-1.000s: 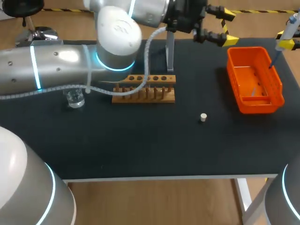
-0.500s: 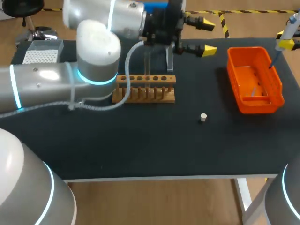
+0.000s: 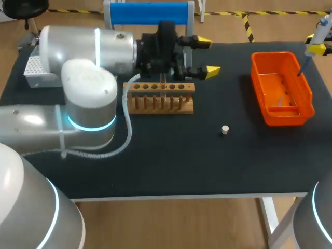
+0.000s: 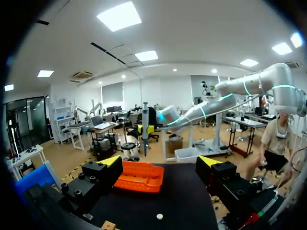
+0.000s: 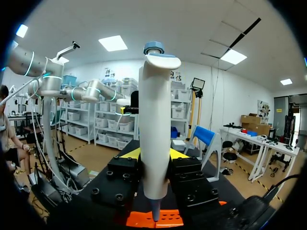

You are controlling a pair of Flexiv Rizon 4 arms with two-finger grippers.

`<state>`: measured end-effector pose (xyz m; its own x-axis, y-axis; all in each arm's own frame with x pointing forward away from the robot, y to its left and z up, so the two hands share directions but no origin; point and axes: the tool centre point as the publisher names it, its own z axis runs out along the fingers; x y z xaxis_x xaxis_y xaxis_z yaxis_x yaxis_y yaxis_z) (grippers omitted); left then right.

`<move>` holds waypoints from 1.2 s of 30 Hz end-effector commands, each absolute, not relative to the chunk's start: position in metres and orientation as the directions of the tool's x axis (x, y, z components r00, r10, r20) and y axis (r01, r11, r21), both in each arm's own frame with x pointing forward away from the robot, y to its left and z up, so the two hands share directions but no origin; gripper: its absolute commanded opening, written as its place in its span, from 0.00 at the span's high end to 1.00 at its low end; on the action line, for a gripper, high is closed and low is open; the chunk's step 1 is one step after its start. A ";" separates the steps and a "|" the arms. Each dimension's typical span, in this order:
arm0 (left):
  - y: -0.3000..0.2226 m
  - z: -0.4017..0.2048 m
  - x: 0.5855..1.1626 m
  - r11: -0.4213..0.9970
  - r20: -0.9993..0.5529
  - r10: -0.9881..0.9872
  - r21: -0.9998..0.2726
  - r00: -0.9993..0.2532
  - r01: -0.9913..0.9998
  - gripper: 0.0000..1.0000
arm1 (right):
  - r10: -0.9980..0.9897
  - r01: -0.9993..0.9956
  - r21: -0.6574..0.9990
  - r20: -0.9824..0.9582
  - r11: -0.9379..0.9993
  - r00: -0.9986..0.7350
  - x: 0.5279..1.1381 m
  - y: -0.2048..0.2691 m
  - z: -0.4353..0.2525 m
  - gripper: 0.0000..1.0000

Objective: Invert the test tube, pick up the pipette, mount the tip to pipette, aspirate from beaker and dispense into the tube, eject the tip, return the pipette, and cap with the stopper.

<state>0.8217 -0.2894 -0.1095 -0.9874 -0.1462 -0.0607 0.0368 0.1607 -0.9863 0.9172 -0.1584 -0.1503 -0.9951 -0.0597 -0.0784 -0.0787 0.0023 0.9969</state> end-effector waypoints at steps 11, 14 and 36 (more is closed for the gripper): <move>-0.246 -0.133 0.825 0.072 -0.039 -0.225 -0.997 -0.974 0.024 0.00 | -0.063 -0.078 0.997 -0.078 0.005 -0.995 0.918 -0.160 -0.149 1.00; -0.244 -0.135 0.826 0.067 -0.037 -0.229 -0.998 -0.973 0.022 0.00 | -0.063 -0.078 0.997 -0.078 0.005 -0.995 0.918 -0.160 -0.149 1.00; -0.240 -0.129 0.830 0.089 -0.040 -0.242 -0.996 -0.969 0.018 0.00 | -0.063 -0.078 0.997 -0.078 0.005 -0.995 0.918 -0.160 -0.149 1.00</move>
<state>0.8299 -0.2395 -0.1279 -0.9697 -0.2412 -0.0385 0.0167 0.0917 -0.9956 0.9172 -0.1584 -0.1503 -0.9951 -0.0597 -0.0784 -0.0787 0.0023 0.9969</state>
